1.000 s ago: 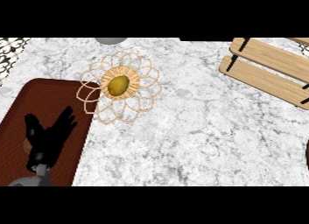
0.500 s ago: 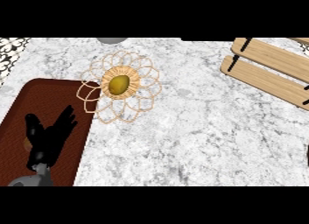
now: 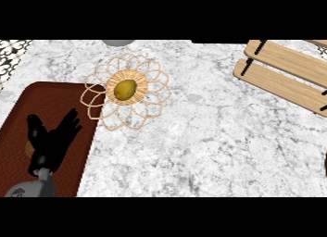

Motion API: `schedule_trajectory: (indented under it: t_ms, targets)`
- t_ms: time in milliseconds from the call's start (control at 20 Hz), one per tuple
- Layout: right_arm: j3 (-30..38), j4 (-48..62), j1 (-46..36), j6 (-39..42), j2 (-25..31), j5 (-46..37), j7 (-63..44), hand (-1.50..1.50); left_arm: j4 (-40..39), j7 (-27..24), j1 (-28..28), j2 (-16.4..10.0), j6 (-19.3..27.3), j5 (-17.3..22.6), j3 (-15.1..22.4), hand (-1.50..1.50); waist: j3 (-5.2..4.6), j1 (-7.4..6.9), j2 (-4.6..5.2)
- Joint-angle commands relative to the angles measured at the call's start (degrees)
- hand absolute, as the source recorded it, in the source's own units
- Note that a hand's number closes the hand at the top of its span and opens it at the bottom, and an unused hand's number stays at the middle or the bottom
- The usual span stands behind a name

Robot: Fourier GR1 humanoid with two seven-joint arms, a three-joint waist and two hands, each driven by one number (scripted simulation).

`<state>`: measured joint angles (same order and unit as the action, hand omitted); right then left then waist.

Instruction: Pick the squash from the placemat and place it in the tiered shelf

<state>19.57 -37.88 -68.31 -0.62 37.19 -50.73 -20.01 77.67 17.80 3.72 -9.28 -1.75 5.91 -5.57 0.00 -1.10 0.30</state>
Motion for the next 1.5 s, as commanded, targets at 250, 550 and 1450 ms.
schedule_trajectory:
  t_ms: [250, 550, 1450]
  targets:
    - [-2.2, 4.8, -5.7, 4.1, 2.9, -1.6, -0.9, 1.5, 0.2, 0.6, -0.1, 0.1, -0.6, 0.1, 0.0, 0.0, -0.02, 0.05, -0.08]
    - [6.6, 3.0, -2.7, -9.3, 0.1, 5.5, -1.5, -1.5, -1.4, 1.0, 1.5, -0.9, -0.6, 0.6, -1.5, 0.0, 0.01, 0.31, -0.05]
    - [16.8, -1.8, -2.4, -22.8, 8.3, 14.1, -3.4, -1.5, -1.1, -0.6, -0.7, 0.4, -1.5, 0.1, -0.3, 0.0, -0.03, 0.62, -0.11]
